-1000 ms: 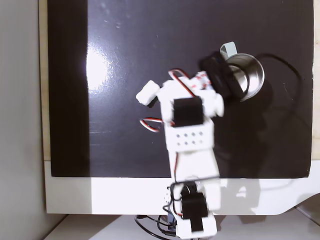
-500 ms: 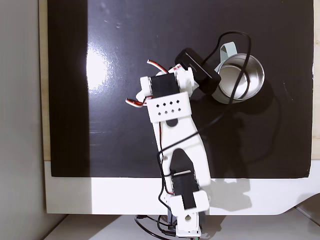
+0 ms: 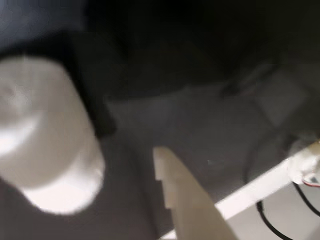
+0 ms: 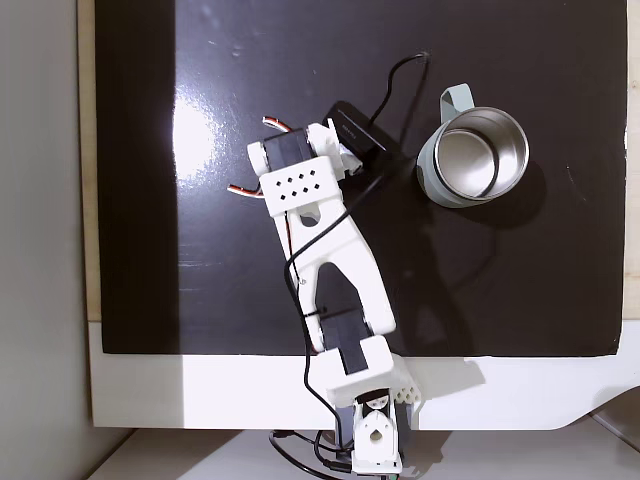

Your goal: Grasp a gauze and put it in the cup.

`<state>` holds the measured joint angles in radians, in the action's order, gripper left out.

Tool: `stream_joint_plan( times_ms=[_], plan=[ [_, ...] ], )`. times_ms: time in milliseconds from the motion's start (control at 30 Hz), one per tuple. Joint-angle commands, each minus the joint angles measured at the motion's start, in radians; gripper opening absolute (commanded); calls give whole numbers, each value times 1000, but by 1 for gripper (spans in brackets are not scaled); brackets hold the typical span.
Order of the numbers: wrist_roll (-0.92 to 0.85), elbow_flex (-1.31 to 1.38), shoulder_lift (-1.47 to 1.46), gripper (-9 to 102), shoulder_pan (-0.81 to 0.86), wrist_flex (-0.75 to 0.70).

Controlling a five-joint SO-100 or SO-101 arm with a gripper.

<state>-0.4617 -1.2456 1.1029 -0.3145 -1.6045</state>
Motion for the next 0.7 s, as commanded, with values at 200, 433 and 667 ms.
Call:
stream_joint_plan(
  times_ms=[200, 433, 667],
  plan=[
    [20, 41, -41, 30, -26, 37],
    [26, 41, -55, 10, -17, 43],
    [43, 40, -55, 0, -5, 52]
  ],
)
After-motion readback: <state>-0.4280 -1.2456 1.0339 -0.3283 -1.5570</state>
